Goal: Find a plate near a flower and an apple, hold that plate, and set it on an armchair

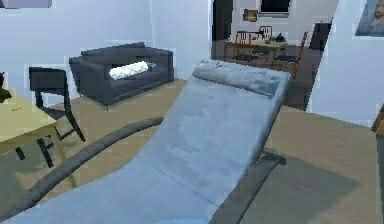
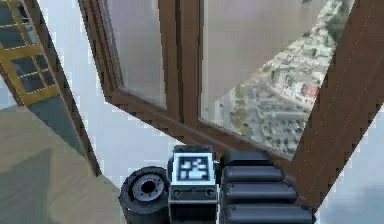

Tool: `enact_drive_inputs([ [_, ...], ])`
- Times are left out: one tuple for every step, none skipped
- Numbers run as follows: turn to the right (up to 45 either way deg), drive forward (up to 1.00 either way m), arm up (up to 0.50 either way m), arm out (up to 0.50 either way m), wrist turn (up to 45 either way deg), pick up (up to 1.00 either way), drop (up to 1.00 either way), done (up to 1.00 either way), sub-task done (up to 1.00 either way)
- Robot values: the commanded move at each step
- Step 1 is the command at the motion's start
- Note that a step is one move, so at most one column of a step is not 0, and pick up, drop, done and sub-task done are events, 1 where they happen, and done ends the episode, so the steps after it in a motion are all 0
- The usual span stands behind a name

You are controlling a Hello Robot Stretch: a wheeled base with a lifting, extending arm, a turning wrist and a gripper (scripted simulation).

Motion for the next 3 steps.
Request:
enact_drive_inputs([
  [21.0, 0.0, 0.0, 0.0, 0.0, 0.0, 0.0, 0.0, 0.0],
  [-45.0, 0.0, 0.0, 0.0, 0.0, 0.0, 0.0, 0.0, 0.0],
  [-45.0, 0.0, 0.0, 0.0, 0.0, 0.0, 0.0, 0.0, 0.0],
])
